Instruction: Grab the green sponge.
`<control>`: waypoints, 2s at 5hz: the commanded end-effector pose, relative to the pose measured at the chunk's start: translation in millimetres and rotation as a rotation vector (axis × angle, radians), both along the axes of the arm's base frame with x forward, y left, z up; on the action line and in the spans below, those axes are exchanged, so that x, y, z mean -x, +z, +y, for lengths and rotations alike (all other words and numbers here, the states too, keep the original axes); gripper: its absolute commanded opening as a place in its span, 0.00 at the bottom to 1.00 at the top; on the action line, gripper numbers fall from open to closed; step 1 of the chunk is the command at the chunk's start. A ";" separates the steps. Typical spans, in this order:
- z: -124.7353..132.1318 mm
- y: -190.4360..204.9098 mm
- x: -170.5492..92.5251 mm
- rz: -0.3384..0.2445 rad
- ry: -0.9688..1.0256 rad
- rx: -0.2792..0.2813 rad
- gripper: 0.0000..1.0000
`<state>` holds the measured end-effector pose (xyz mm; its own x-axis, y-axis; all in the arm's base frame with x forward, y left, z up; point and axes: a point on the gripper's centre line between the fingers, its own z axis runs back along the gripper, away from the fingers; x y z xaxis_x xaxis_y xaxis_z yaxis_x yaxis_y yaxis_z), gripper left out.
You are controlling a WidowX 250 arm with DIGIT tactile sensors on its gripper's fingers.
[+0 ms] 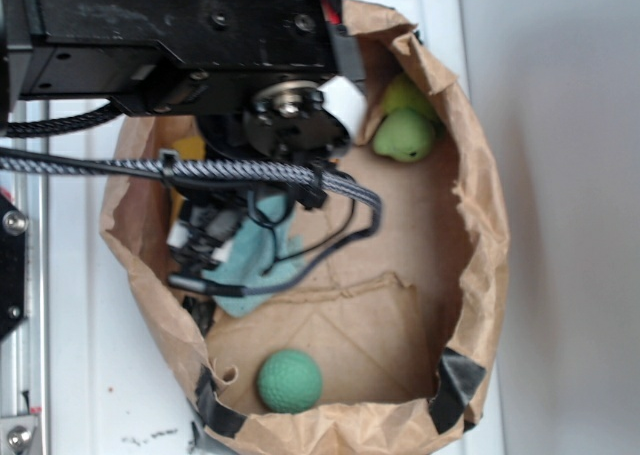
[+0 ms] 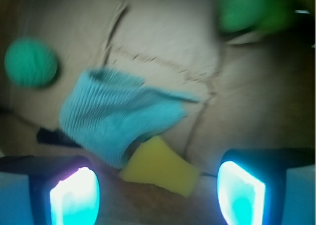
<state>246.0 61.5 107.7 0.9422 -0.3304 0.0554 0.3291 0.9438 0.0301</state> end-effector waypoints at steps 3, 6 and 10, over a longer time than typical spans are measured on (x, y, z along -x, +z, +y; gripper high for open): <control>36.5 -14.3 -1.2 -0.137 -0.194 -0.068 1.00; 18.4 -6.9 37.1 -0.070 -0.317 0.016 1.00; 21.7 -51.4 14.1 -0.057 -0.302 0.015 1.00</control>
<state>227.2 80.6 48.6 0.8059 -0.5835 0.1006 0.5845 0.8111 0.0215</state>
